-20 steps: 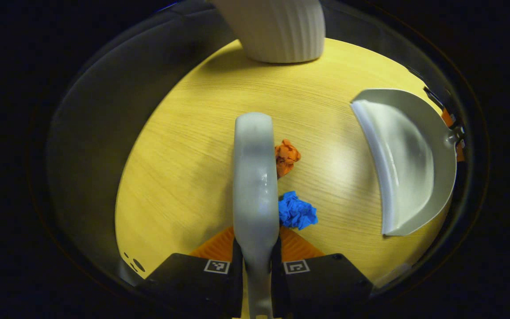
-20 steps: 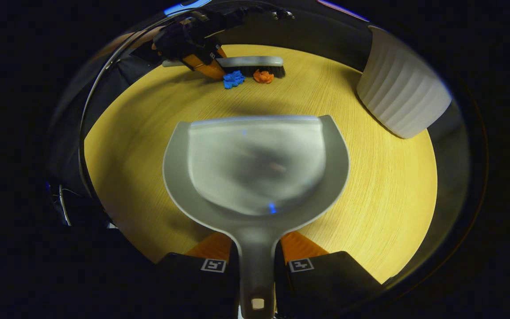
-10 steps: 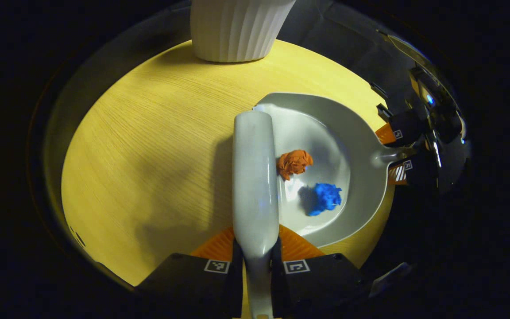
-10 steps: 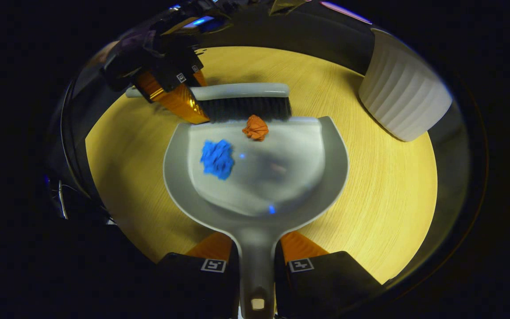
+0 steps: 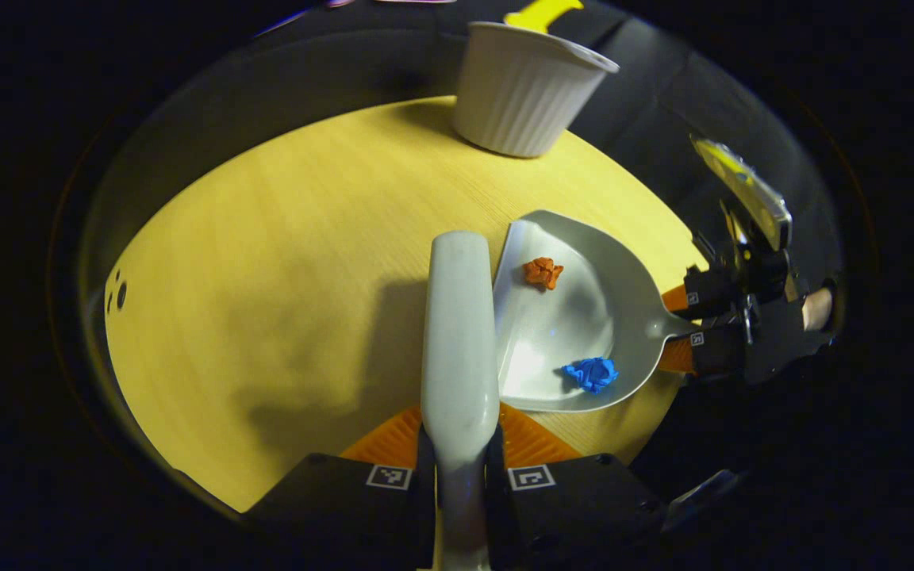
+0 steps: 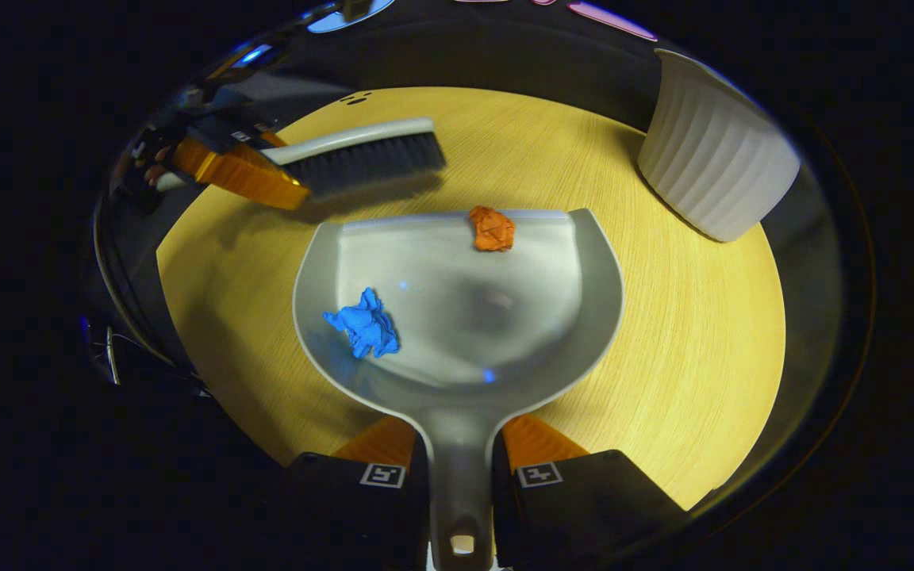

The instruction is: Pick up the small broom and dustpan from the desktop, sweep the trash into the dustpan with the broom, and then empty the trash into the garbage bin.

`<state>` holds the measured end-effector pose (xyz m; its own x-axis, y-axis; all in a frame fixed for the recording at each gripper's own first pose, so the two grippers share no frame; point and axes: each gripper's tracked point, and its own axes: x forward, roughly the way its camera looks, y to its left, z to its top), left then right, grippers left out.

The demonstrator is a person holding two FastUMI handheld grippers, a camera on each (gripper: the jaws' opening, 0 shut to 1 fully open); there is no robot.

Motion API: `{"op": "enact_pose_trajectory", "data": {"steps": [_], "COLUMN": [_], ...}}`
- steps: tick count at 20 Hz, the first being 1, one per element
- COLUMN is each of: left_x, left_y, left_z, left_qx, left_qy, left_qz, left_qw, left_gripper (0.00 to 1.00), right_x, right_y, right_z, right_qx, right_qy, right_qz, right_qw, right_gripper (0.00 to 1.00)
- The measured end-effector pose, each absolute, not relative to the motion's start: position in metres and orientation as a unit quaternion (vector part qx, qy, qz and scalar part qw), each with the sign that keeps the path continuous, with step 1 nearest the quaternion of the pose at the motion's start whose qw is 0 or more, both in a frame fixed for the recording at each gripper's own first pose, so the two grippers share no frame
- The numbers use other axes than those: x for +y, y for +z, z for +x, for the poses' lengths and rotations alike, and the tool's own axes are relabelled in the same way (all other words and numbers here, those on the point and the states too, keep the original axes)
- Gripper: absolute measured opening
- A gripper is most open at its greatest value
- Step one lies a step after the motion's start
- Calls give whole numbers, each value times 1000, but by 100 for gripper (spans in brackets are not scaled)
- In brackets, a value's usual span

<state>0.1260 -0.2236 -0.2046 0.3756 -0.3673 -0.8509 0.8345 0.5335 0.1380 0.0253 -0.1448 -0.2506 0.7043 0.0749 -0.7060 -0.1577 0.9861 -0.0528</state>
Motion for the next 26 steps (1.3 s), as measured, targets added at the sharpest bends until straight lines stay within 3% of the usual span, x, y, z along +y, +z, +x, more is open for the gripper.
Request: {"op": "enact_pose_trajectory", "data": {"steps": [8, 14, 15, 17, 22, 23, 26], "left_x": [-161, -127, -119, -102, -99, -96, -82], "left_y": [-189, -215, -222, -232, -222, -223, -228], "left_z": [125, 137, 142, 147, 130, 128, 114], "left_qx": [356, 336, 333, 327, 329, 332, 339], "left_qy": [-327, -318, -316, -315, -309, -307, -311], "left_qz": [198, 188, 191, 200, 210, 208, 193], "left_qw": [853, 867, 868, 868, 867, 867, 867], "left_gripper": [29, 28, 28, 27, 28, 28, 28], "right_x": [-147, -153, -156, -157, -167, -170, -173], "right_y": [-245, -222, -216, -207, -165, -154, -128], "right_z": [26, 17, 14, 10, 0, -4, 1], "right_qx": [375, 360, 355, 347, 326, 325, 327], "right_qy": [46, 9, -1, -18, -47, -51, -54], "right_qz": [-59, -40, -40, -41, -21, -22, -1], "right_qw": [924, 932, 934, 937, 944, 944, 944], "right_gripper": [36, 36, 32, 36, 36, 40, 36]}}
